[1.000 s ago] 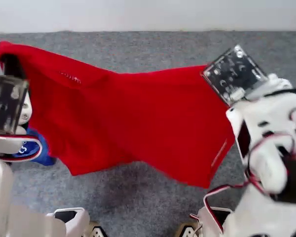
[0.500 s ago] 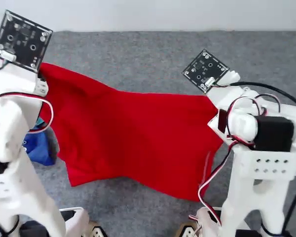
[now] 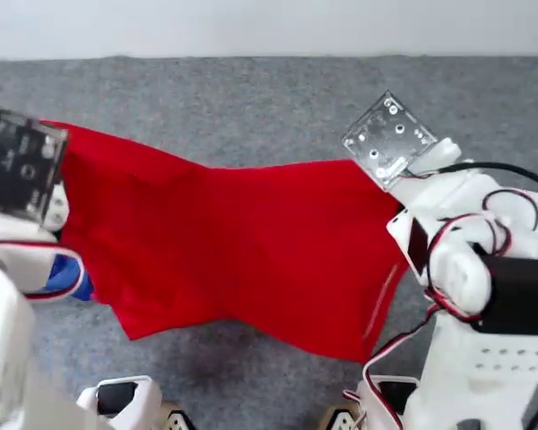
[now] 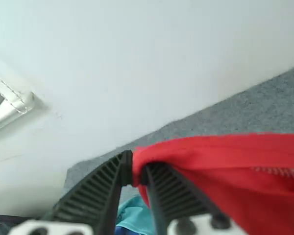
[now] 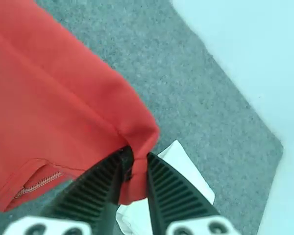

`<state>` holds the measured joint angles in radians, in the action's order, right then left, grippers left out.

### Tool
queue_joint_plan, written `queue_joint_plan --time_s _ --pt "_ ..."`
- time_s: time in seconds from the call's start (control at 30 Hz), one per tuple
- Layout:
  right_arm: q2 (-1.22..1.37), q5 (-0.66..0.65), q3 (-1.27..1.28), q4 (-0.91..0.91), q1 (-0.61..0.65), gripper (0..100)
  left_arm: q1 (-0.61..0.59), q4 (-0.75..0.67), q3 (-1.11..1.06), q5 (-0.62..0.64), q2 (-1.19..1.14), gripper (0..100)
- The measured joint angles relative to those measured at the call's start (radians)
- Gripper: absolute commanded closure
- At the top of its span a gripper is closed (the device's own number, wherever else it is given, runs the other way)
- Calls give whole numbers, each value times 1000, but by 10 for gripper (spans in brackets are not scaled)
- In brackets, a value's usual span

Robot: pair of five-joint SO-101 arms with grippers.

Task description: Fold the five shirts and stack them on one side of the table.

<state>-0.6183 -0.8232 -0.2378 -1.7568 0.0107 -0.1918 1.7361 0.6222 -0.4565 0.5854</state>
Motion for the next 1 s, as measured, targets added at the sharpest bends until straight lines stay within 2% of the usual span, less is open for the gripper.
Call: queue_joint_plan --time_s 0.2,0.33,0.47,0.67,0.73,0.87,0.93,1.0 --pt "3 -18 302 0 37 990 0 0 -161 -23 3 985" --pt "74 -18 542 2 130 990 0 0 -381 -72 2 985" --pt "209 -18 664 49 186 990 0 -57 -672 -114 0 985" --pt "494 -18 675 160 189 980 0 -256 -1089 -132 0 985" --pt "578 -18 651 161 189 935 0 -319 -1171 -133 0 985" --pt "684 11 505 160 164 748 -5 -420 -1278 -133 0 985" --pt "720 25 416 157 135 720 -5 -460 -1316 -133 0 985" --pt "740 28 322 135 120 734 -5 -499 -1350 -133 0 985"
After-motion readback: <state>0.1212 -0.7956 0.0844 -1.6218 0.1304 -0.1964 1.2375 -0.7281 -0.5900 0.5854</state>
